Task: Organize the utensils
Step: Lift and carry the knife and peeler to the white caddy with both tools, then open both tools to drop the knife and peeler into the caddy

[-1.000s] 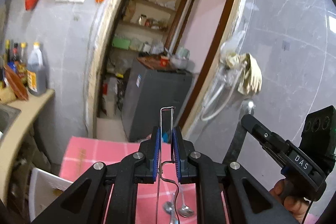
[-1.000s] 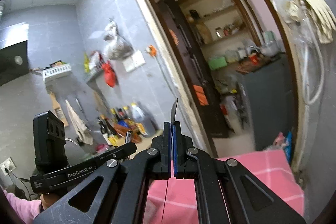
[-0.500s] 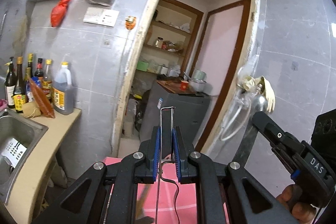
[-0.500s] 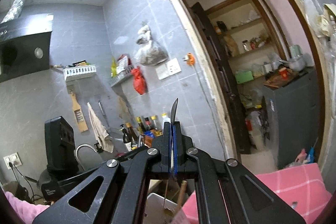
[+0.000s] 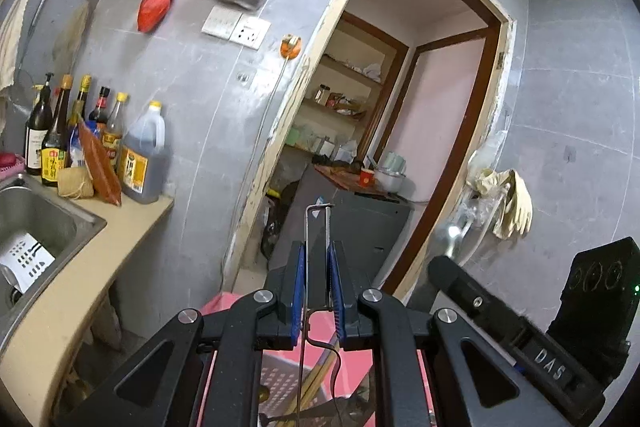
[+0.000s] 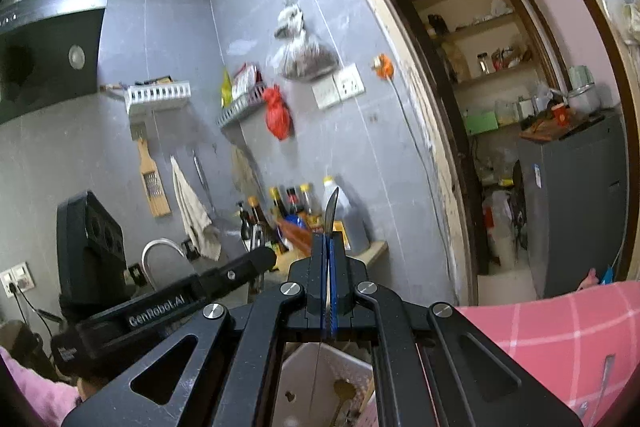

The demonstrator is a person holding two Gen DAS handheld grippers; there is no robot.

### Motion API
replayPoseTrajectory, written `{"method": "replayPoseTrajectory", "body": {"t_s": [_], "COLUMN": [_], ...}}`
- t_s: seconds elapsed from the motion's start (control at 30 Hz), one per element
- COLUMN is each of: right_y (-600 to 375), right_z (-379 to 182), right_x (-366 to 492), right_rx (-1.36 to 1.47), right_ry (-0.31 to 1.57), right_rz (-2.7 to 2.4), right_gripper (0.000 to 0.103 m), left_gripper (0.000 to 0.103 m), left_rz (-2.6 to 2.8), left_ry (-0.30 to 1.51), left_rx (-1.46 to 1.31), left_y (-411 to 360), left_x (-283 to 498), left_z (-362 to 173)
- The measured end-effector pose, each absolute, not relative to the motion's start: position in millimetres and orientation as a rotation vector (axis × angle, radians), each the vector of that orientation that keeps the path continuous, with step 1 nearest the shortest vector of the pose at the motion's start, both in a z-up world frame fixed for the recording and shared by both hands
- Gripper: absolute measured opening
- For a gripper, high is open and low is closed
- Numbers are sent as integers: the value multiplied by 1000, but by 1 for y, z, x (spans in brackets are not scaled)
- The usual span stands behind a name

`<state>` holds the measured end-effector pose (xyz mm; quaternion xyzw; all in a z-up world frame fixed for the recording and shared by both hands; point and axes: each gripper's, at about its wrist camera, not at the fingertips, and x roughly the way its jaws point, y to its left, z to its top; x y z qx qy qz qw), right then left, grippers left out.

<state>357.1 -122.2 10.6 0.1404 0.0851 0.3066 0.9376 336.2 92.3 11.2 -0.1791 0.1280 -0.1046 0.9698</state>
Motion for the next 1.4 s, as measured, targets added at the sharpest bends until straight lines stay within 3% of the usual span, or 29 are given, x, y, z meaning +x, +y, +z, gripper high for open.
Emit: {"method": "replayPoseTrajectory", "body": {"t_s": [0.5, 1.4], "right_y": [-115, -112], "right_z": [-33, -48], "right_x": [363, 357], "right_rx": [260, 242], "right_ry": [288, 366], "right_rz": [621, 637], "right_gripper": [2, 3], "left_gripper": [12, 14], "left_rz": [-205, -229], "left_ry": [297, 429], "left_rx": [-391, -327], "left_y": [102, 98], "left_x": [334, 315], "left_z": [-30, -39]}}
